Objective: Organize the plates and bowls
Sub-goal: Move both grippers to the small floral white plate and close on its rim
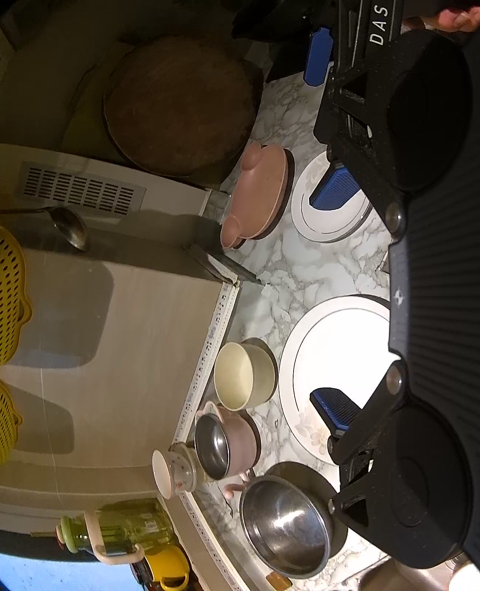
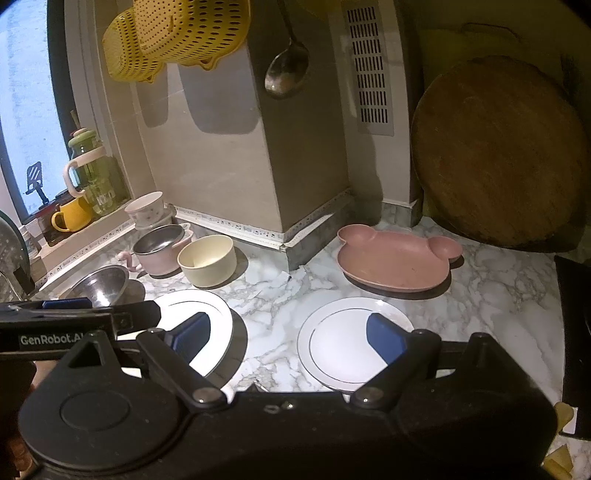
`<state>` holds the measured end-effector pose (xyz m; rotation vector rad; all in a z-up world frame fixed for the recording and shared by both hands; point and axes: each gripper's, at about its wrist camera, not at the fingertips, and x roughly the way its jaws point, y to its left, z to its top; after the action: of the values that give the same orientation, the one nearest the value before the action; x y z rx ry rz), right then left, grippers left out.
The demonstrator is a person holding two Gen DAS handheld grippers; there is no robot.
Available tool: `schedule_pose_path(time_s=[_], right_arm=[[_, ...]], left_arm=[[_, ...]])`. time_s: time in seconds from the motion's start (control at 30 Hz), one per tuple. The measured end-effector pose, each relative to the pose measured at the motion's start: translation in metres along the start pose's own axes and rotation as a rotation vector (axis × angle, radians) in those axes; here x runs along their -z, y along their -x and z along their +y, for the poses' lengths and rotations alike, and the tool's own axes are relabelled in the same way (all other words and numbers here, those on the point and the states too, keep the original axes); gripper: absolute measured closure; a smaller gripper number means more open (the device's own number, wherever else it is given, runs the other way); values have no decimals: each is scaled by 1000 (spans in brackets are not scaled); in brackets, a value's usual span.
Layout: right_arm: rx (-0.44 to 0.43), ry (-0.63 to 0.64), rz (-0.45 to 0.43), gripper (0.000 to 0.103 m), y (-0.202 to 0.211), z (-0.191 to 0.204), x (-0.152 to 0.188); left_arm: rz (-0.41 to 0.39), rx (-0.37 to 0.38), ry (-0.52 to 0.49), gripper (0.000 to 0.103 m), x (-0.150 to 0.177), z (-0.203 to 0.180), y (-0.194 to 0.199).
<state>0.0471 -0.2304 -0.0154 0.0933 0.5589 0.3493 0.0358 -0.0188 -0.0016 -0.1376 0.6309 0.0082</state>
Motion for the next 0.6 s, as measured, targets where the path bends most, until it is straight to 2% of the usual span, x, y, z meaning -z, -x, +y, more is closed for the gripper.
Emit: schedule_pose_path(time_s=[0.43,0.6], right_arm=[[74,-2,-43,11,-11,-33,-5],[126,-33,4,12,-36,-62,-6]], left_arm=[[-57,24,-74,0,-1,-24,-27],[-41,83,-108,0,0,-42,-54]])
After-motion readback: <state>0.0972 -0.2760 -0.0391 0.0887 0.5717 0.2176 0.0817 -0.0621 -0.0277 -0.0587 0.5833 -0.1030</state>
